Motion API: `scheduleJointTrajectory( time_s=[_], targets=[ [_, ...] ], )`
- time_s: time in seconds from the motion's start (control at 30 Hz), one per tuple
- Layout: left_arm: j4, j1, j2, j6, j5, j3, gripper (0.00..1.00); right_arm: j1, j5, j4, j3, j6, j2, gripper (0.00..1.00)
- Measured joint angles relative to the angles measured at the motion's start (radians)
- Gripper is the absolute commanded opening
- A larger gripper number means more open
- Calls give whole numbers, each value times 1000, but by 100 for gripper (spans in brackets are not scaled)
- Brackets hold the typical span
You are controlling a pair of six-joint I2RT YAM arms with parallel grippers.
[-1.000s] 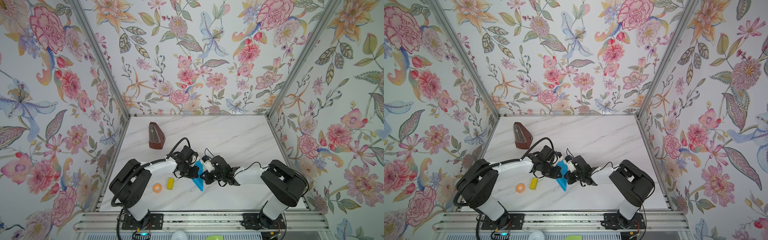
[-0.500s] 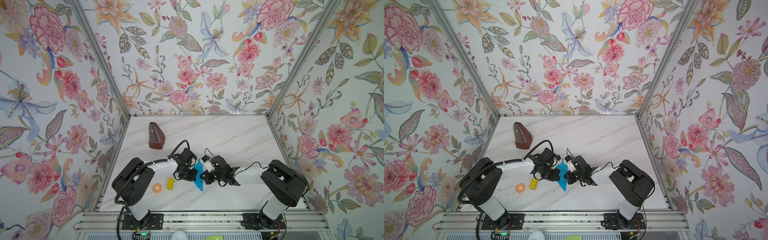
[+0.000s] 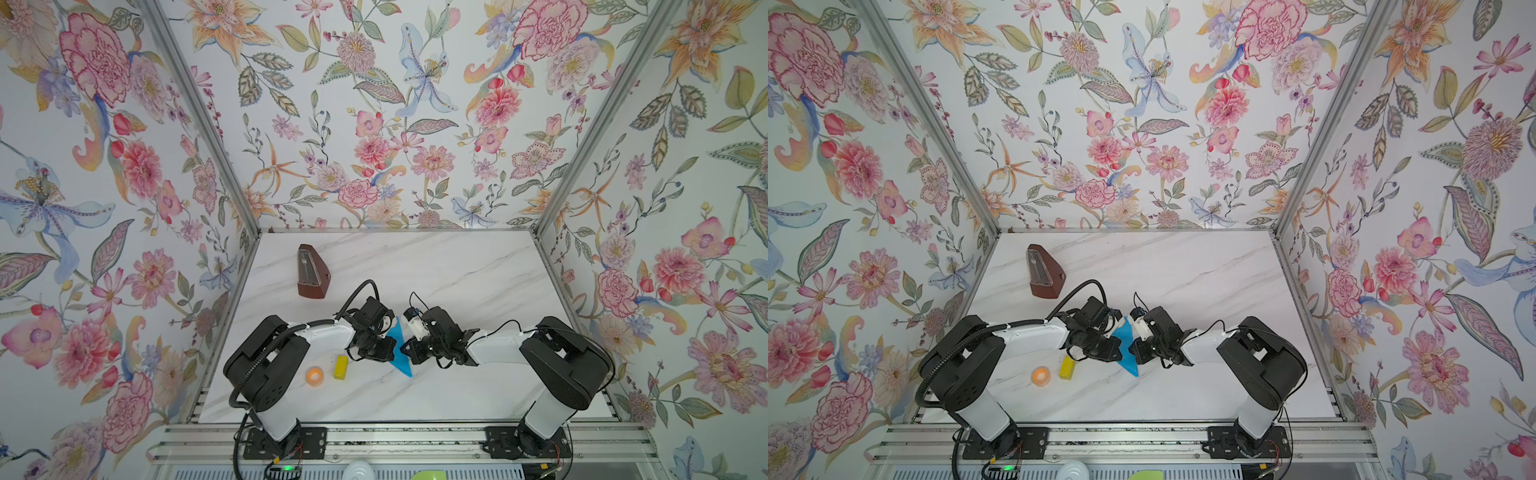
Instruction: Fold a paper plane with a square sheet of paper (fold left side to right side)
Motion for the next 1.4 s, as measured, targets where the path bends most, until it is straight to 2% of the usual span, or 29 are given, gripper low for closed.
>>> scheduleJointTrajectory(
  time_s=[0.1, 0.23, 0.37, 0.5, 0.6, 0.77, 0.97, 1.4],
  targets=[
    [81, -2, -10, -66, 10, -39, 0, -11, 10, -87, 53, 13, -13, 28],
    [178, -17, -19, -163, 3, -79, 0, -13, 41, -187, 90, 71, -114, 33],
    [272, -49, -19, -260, -25, -108, 0, -3, 90, -219, 94, 192, -242, 22],
    [341, -70, -22, -331, -54, -135, 0, 19, 125, -248, 89, 360, -300, 10],
    [377, -74, -30, -369, -70, -156, 0, 27, 122, -291, 82, 499, -299, 8],
    [425, -75, -34, -413, -79, -181, 0, 40, 68, -294, 34, 650, -253, 5],
    [459, -77, -34, -439, -82, -196, 0, 76, 14, -266, 30, 730, -162, 1],
    [462, -79, -34, -442, -90, -196, 0, 77, 17, -277, 50, 758, -82, 0]
  ],
)
